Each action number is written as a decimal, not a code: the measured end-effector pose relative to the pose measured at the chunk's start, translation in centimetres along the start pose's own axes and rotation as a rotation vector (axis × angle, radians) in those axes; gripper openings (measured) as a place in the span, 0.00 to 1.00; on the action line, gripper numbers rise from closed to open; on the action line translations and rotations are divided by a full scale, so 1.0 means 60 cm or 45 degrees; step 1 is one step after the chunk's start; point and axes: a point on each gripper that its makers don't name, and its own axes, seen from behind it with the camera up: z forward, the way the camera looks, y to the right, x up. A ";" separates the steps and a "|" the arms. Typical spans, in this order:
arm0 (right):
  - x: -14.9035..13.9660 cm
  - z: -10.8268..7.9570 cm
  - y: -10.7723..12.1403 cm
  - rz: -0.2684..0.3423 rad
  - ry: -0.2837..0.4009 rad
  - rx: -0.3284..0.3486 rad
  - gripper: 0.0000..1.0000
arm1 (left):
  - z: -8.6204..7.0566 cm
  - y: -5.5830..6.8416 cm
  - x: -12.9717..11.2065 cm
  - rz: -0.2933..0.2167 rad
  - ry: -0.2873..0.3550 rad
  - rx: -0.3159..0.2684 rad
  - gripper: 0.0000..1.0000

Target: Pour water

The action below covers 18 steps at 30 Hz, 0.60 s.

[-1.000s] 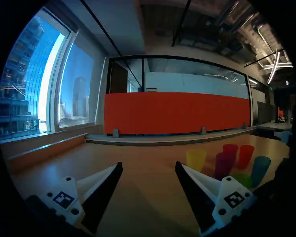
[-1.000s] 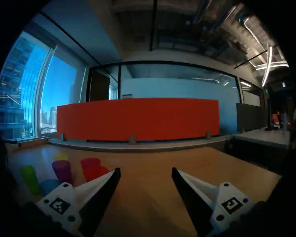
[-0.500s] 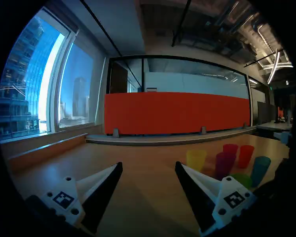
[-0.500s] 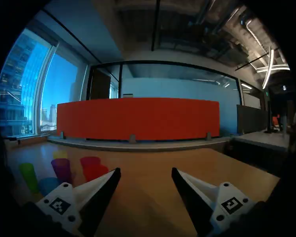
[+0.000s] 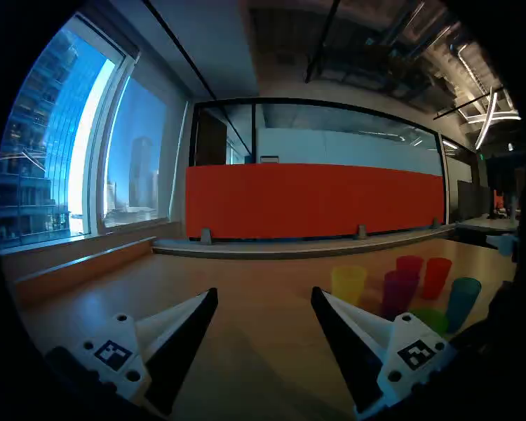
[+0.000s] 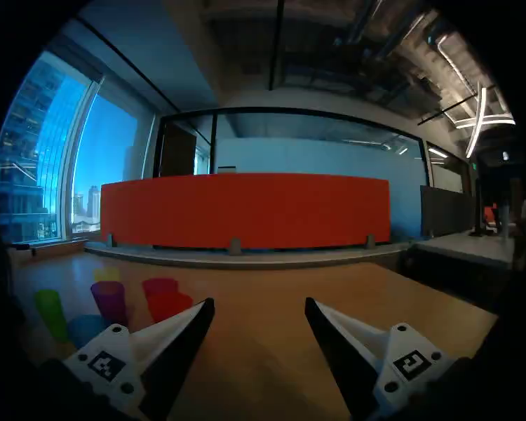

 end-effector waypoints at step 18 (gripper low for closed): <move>0.000 -0.001 0.000 0.000 0.000 0.000 1.00 | 0.003 0.001 0.001 0.000 0.000 -0.001 0.99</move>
